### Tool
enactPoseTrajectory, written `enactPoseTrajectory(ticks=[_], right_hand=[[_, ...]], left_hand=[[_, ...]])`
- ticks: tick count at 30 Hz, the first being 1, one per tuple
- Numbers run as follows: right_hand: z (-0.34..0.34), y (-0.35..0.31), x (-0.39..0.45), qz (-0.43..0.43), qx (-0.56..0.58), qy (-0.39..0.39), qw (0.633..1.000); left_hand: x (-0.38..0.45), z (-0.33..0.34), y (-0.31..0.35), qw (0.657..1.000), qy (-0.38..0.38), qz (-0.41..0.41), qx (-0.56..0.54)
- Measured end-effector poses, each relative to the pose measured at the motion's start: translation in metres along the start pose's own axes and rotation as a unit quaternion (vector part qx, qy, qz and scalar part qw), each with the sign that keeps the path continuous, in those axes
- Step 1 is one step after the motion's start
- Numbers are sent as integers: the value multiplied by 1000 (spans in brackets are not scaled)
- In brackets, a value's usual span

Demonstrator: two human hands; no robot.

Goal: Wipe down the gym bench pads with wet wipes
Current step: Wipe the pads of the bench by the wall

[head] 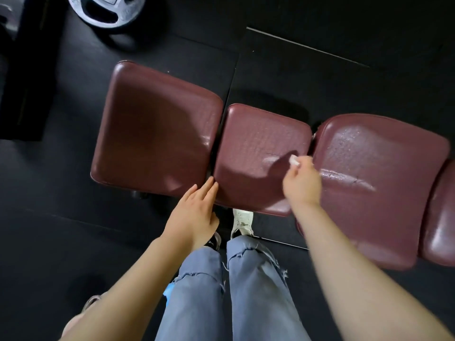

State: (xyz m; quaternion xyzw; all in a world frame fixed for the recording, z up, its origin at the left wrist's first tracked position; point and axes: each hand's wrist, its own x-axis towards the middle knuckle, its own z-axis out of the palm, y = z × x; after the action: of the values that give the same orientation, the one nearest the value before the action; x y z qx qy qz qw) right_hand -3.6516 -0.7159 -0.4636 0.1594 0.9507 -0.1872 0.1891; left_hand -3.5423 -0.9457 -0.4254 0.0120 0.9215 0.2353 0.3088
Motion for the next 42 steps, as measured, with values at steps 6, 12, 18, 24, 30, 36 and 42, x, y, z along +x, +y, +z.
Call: enactPoseTrajectory(ticks=[6, 12, 18, 24, 30, 36, 42], right_hand=[[42, -96, -37, -349, -27, -140, 926], [-3, 18, -11, -77, -68, 10, 995], [30, -55, -37, -114, 31, -32, 992], [37, -53, -43, -281, -65, -99, 952], [4, 31, -40, 60, -54, 17, 997], [55, -81, -81, -249, 29, -128, 960], [21, 14, -52, -189, -63, -68, 977]], left_hand=[[1, 3, -1, 1000, -9, -3, 4], [-7, 4, 4, 1000, -8, -10, 9], [-16, 17, 1, 1000, -20, -14, 8], [-18, 17, 2, 1000, -18, -22, 9], [-19, 23, 8, 999, -17, -36, -17], [-19, 24, 7, 994, -3, -39, -99], [-34, 31, -2, 978, -19, -129, -164]])
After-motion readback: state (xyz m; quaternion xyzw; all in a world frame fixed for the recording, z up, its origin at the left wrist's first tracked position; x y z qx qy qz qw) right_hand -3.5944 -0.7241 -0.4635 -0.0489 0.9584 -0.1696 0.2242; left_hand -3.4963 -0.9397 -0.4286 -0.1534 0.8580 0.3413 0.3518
